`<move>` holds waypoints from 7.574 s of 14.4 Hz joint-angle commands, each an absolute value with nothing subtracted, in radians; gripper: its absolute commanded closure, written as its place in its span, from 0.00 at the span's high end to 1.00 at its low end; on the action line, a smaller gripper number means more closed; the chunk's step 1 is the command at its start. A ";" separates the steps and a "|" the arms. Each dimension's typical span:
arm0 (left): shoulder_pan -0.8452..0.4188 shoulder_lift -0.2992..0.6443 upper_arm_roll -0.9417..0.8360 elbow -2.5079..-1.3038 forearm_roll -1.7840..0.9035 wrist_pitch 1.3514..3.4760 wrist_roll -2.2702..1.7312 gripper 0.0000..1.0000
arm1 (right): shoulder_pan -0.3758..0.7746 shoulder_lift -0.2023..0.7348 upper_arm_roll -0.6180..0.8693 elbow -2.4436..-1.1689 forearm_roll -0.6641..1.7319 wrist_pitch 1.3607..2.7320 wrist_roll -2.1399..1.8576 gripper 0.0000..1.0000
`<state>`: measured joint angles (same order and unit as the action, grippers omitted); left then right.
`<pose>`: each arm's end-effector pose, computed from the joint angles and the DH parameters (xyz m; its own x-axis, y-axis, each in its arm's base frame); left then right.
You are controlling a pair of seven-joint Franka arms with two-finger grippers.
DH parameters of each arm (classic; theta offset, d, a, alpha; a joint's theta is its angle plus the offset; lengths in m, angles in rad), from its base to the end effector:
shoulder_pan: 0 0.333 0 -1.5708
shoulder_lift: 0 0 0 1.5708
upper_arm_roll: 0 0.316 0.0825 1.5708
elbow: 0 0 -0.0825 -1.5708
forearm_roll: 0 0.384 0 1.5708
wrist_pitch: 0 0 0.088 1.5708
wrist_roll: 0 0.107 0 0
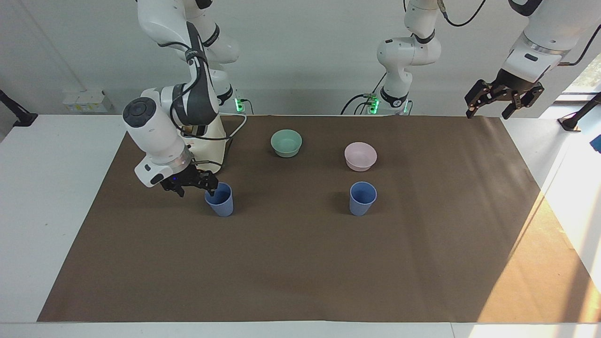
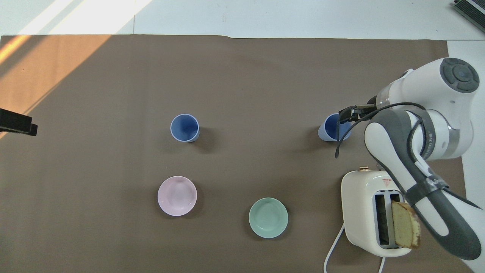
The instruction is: Stack blue cups with both arms
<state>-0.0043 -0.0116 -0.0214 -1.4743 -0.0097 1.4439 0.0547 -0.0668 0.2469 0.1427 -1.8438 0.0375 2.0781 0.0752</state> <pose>0.5375 -0.0150 0.6648 0.9965 -0.0815 -0.0183 -0.0813 -0.9966 0.0104 0.6164 0.0440 0.3935 0.9996 -0.0212 -0.0161 -0.0223 -0.9976 -0.0663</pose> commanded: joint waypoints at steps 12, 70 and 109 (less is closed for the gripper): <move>0.011 -0.021 -0.031 -1.489 0.000 1.447 0.067 1.00 | -0.043 0.296 0.146 -1.873 0.048 2.143 0.103 0.00; 0.011 -0.021 -0.031 -1.489 0.000 1.447 0.067 1.00 | 0.497 0.552 0.166 -1.327 0.218 2.161 0.804 0.00; 0.011 -0.021 -0.031 -1.489 0.000 1.447 0.067 1.00 | 0.023 0.199 0.143 -1.310 -0.029 1.439 0.106 1.00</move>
<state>-0.0043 -0.0116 -0.0214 -1.4743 -0.0097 1.4439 0.0547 0.0598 0.2295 0.1324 -1.2960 -0.0087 1.4741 0.1622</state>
